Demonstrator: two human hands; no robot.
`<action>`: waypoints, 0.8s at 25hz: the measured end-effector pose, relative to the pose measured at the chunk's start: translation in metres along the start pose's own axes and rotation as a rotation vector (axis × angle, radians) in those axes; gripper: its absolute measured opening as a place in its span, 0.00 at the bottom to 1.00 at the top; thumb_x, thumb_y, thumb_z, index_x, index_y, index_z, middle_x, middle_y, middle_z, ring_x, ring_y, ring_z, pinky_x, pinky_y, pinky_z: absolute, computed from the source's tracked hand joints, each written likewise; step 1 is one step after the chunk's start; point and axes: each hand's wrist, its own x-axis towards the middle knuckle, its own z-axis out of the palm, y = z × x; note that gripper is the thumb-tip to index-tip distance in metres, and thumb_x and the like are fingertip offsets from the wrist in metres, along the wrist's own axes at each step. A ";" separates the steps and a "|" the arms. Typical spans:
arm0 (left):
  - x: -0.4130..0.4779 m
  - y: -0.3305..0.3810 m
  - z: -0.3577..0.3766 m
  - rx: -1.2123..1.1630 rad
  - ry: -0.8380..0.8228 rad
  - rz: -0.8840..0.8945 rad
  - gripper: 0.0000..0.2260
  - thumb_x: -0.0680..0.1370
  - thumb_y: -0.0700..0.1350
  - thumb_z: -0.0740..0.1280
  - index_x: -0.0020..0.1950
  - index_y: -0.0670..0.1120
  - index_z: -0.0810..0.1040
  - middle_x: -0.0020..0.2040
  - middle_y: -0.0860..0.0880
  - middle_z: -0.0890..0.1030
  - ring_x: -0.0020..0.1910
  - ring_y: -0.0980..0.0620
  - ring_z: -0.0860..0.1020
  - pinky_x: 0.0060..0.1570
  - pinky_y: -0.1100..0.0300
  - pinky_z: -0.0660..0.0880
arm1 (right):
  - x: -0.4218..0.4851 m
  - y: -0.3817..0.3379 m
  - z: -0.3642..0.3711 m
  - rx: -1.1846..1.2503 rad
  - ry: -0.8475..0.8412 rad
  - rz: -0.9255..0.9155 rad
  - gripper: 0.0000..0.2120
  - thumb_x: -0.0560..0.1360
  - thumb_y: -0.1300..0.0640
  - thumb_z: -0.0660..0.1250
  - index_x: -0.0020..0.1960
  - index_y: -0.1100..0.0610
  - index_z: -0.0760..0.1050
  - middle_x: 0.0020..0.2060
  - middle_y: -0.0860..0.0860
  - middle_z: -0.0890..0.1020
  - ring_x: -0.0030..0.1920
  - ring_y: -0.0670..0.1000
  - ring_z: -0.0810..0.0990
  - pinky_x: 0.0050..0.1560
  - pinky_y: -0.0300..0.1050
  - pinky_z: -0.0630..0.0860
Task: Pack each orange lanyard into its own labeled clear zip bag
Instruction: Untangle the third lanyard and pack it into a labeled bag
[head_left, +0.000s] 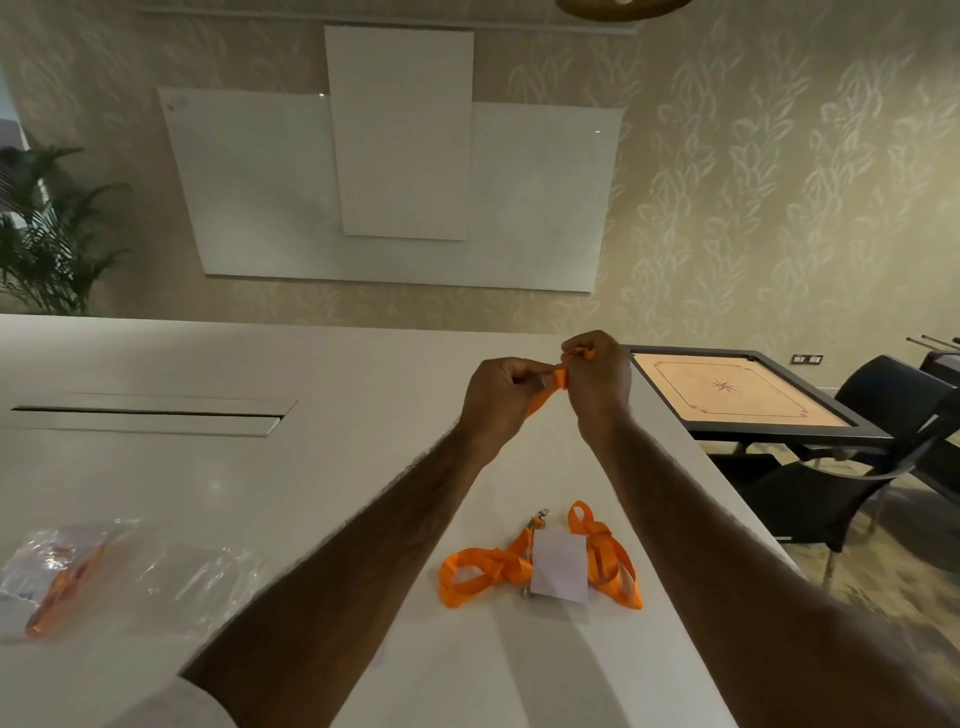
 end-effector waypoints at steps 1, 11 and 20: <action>0.002 0.003 0.001 -0.002 0.041 0.001 0.09 0.77 0.47 0.73 0.54 0.46 0.87 0.47 0.54 0.86 0.45 0.60 0.83 0.43 0.70 0.75 | -0.003 0.001 0.002 0.014 -0.043 -0.019 0.11 0.74 0.69 0.63 0.49 0.58 0.80 0.46 0.53 0.83 0.47 0.52 0.81 0.38 0.38 0.78; 0.016 0.006 -0.009 -0.049 0.292 -0.074 0.06 0.75 0.44 0.73 0.49 0.42 0.81 0.42 0.46 0.85 0.41 0.46 0.84 0.38 0.62 0.80 | -0.021 0.000 0.019 0.379 -0.345 -0.007 0.13 0.79 0.66 0.63 0.62 0.61 0.76 0.53 0.59 0.82 0.53 0.58 0.83 0.55 0.52 0.82; 0.001 -0.003 -0.024 -0.029 -0.147 -0.117 0.10 0.81 0.46 0.68 0.59 0.43 0.82 0.48 0.50 0.85 0.44 0.53 0.82 0.44 0.62 0.79 | 0.008 0.006 -0.001 -0.007 0.011 -0.109 0.17 0.78 0.71 0.57 0.61 0.57 0.76 0.55 0.53 0.81 0.56 0.54 0.81 0.49 0.39 0.77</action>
